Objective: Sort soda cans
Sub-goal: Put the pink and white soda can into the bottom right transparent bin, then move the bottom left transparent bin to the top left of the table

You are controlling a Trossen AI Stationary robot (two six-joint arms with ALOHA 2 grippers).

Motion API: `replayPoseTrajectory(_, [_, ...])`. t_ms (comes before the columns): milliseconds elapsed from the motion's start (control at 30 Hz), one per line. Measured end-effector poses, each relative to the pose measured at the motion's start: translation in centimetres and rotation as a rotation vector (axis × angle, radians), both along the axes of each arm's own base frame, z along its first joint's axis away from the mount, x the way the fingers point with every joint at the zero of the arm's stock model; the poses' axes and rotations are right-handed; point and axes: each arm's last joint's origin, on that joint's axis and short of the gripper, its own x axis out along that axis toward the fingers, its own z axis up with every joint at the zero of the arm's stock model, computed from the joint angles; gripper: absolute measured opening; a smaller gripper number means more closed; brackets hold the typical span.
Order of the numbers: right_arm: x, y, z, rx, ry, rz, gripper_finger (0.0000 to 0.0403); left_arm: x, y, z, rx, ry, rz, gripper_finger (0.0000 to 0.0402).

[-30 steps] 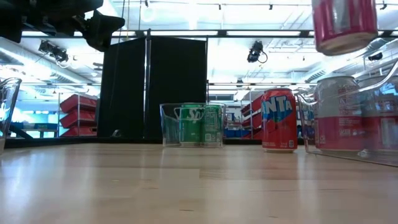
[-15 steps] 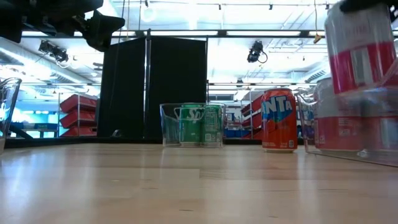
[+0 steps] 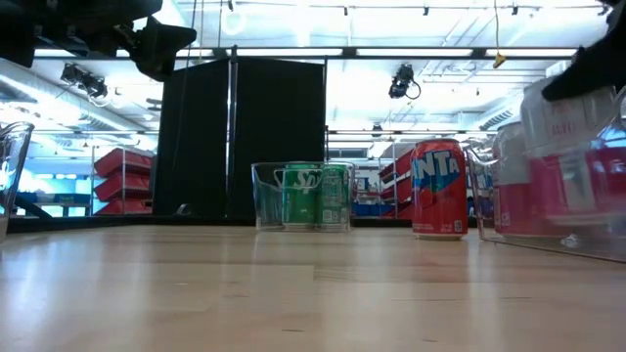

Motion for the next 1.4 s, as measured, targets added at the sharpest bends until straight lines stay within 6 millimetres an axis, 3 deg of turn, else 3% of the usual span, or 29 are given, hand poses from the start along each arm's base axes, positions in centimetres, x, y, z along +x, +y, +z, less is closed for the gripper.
replayPoseTrajectory(200, [0.1,-0.4,-0.7,0.046,0.022,-0.012,0.0277,0.0,0.0,0.0,-0.02,0.004,0.001,0.0255])
replayPoseTrajectory(867, [0.9,-0.8,-0.7,0.124,0.047,-0.031,0.0331,0.0,0.0,-0.1,-0.156,0.039,0.011,0.0255])
replayPoseTrajectory(1167, [2.0,-0.4,1.0,0.177,0.069,-0.002,0.0353,0.0,0.0,0.0,-0.166,0.06,0.012,0.0251])
replayPoseTrajectory(1400, [2.9,0.5,4.1,0.128,0.063,0.091,0.0334,-0.1,-0.1,2.1,-0.112,0.305,-0.009,0.0206])
